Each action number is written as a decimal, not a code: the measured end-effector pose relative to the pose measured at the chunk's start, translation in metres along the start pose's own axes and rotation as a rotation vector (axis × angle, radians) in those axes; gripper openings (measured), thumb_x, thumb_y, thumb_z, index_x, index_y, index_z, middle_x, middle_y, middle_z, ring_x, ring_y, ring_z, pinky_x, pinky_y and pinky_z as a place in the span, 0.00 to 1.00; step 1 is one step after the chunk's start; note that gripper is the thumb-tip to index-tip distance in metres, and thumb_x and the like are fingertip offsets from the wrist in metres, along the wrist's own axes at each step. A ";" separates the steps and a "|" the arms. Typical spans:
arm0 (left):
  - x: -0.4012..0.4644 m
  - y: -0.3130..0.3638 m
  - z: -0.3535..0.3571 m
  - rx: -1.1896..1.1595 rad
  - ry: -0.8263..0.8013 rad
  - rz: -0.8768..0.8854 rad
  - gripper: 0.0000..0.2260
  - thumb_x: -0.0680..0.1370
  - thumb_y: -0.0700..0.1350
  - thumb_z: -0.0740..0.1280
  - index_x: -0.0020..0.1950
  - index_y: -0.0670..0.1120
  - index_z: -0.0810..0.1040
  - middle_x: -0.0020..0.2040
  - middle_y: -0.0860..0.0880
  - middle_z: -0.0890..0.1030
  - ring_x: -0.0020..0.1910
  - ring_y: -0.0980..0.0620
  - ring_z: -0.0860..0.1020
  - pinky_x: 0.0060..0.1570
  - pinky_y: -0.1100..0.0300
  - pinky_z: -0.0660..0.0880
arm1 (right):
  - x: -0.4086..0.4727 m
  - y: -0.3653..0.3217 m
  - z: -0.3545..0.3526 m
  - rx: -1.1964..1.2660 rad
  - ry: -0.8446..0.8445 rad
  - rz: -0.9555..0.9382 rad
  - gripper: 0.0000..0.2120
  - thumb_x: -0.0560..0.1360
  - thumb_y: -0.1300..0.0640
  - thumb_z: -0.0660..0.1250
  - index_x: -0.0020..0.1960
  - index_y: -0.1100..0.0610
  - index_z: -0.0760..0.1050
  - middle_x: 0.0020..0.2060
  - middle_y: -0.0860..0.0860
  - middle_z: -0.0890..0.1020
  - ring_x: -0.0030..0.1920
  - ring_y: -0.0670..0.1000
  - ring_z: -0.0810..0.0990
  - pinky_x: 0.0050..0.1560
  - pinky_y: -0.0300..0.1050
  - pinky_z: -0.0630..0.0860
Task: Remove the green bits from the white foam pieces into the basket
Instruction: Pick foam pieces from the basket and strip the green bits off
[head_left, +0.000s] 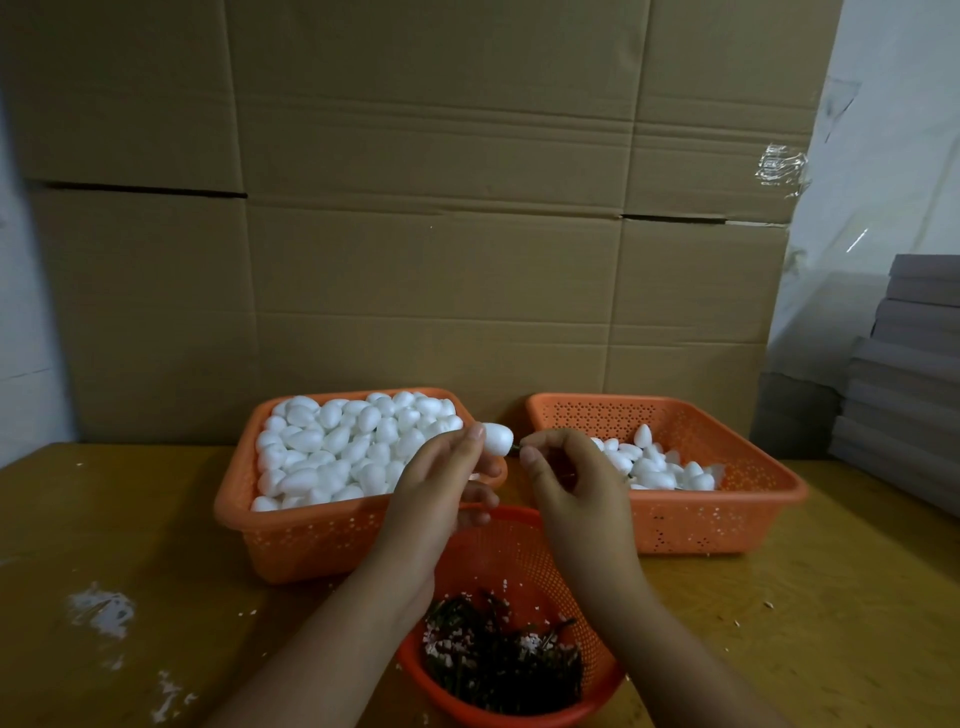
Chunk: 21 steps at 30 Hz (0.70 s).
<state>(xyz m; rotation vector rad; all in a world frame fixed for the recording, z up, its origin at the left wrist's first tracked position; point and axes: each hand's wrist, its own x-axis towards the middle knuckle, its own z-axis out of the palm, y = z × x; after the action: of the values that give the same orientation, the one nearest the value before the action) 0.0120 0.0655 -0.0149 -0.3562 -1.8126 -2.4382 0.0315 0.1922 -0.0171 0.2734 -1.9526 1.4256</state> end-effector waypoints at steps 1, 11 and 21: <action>-0.001 0.000 -0.001 -0.003 0.007 0.000 0.12 0.79 0.54 0.65 0.52 0.47 0.82 0.37 0.52 0.83 0.31 0.56 0.78 0.30 0.63 0.74 | 0.000 0.001 0.001 -0.034 -0.008 -0.030 0.09 0.77 0.62 0.68 0.44 0.49 0.77 0.38 0.43 0.81 0.43 0.42 0.79 0.43 0.32 0.72; -0.002 -0.002 -0.005 0.044 -0.006 0.047 0.06 0.79 0.46 0.68 0.49 0.55 0.84 0.42 0.51 0.85 0.38 0.56 0.81 0.34 0.64 0.76 | 0.002 0.001 -0.001 0.061 -0.021 0.075 0.06 0.78 0.57 0.66 0.44 0.48 0.79 0.38 0.41 0.82 0.39 0.38 0.78 0.39 0.29 0.72; -0.003 -0.001 -0.006 0.098 -0.060 0.071 0.12 0.79 0.36 0.65 0.56 0.50 0.82 0.51 0.50 0.85 0.47 0.54 0.83 0.39 0.65 0.77 | 0.007 0.004 -0.001 0.082 -0.103 0.217 0.15 0.79 0.56 0.65 0.34 0.53 0.76 0.25 0.41 0.77 0.28 0.37 0.71 0.30 0.29 0.66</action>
<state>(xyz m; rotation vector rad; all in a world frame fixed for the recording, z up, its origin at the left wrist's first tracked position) 0.0142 0.0597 -0.0185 -0.4824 -1.9007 -2.3057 0.0248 0.1965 -0.0152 0.1785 -2.0603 1.6624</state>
